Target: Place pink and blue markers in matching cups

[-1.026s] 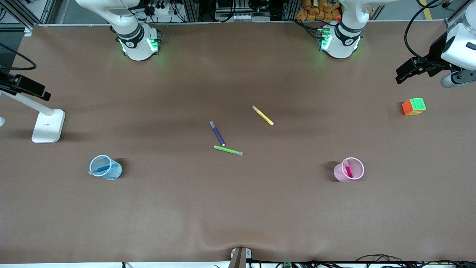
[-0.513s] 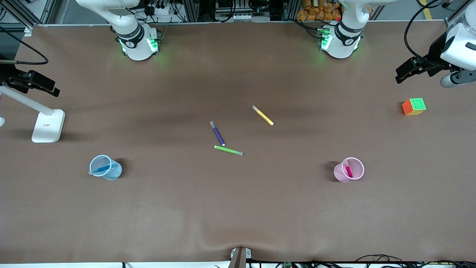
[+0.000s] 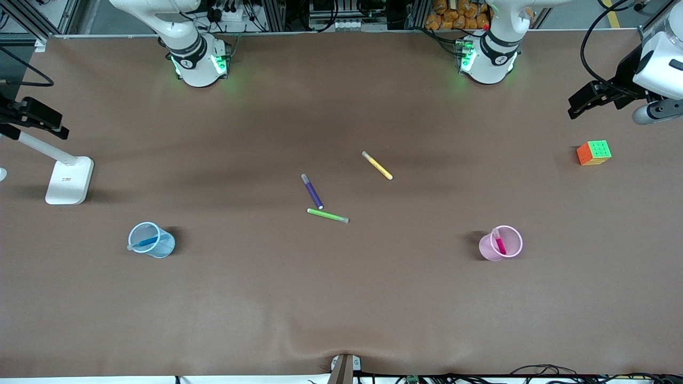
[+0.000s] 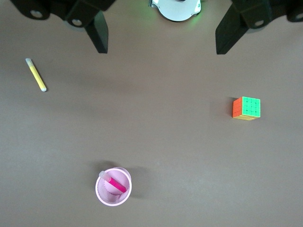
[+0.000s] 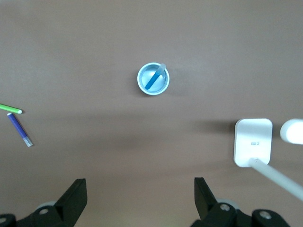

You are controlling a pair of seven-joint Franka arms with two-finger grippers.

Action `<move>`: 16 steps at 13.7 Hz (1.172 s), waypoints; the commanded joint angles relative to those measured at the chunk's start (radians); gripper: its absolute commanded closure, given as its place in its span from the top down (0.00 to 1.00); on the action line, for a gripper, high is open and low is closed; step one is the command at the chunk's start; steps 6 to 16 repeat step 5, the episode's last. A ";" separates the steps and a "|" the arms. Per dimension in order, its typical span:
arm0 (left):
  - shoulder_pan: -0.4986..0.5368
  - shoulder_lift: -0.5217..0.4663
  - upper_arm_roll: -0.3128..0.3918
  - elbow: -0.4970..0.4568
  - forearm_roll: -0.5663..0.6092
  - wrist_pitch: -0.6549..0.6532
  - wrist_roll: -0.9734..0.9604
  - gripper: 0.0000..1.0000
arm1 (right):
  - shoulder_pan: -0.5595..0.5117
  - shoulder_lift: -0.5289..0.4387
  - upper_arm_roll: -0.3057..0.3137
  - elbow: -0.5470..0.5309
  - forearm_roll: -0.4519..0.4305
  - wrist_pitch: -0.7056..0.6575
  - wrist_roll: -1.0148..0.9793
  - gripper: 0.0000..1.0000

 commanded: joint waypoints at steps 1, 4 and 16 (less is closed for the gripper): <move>0.001 -0.001 0.004 0.016 -0.007 -0.018 0.024 1.00 | -0.029 0.024 0.026 0.038 -0.016 -0.018 -0.030 1.00; -0.001 -0.002 0.002 0.018 -0.005 -0.018 0.021 1.00 | -0.020 0.024 0.026 0.035 -0.015 -0.021 -0.020 1.00; 0.001 -0.002 0.002 0.018 -0.005 -0.018 0.021 1.00 | -0.021 0.024 0.026 0.035 -0.010 -0.019 -0.019 1.00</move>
